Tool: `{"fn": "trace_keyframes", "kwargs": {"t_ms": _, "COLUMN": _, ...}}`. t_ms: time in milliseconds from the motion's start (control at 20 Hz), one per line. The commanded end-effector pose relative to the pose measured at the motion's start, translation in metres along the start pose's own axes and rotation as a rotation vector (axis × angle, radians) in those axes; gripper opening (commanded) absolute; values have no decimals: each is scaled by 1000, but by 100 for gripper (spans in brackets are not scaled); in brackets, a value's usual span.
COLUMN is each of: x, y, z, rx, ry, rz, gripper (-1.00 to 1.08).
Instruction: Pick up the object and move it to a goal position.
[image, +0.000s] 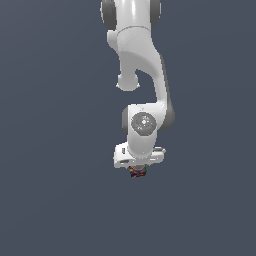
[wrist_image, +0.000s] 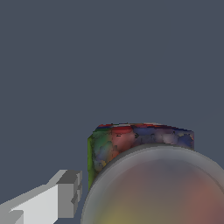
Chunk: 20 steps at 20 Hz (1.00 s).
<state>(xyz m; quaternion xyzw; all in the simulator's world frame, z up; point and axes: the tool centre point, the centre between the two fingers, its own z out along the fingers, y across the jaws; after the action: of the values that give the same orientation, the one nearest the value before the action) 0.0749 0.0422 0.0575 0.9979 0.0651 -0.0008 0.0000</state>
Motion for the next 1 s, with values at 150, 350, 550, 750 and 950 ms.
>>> {"fn": "trace_keyframes", "kwargs": {"t_ms": 150, "x": 1, "y": 0, "z": -1, "rx": 0, "ry": 2, "rz": 0, "gripper": -100}}
{"fn": "trace_keyframes", "kwargs": {"t_ms": 350, "x": 1, "y": 0, "z": -1, "rx": 0, "ry": 2, "rz": 0, "gripper": -100}}
{"fn": "trace_keyframes", "kwargs": {"t_ms": 550, "x": 0, "y": 0, "z": 0, "rx": 0, "ry": 0, "rz": 0, "gripper": -100}}
{"fn": "trace_keyframes", "kwargs": {"t_ms": 750, "x": -3, "y": 3, "z": -5, "rx": 0, "ry": 0, "rz": 0, "gripper": -100}}
{"fn": "trace_keyframes", "kwargs": {"t_ms": 950, "x": -10, "y": 11, "z": -17, "rx": 0, "ry": 0, "rz": 0, "gripper": -100}}
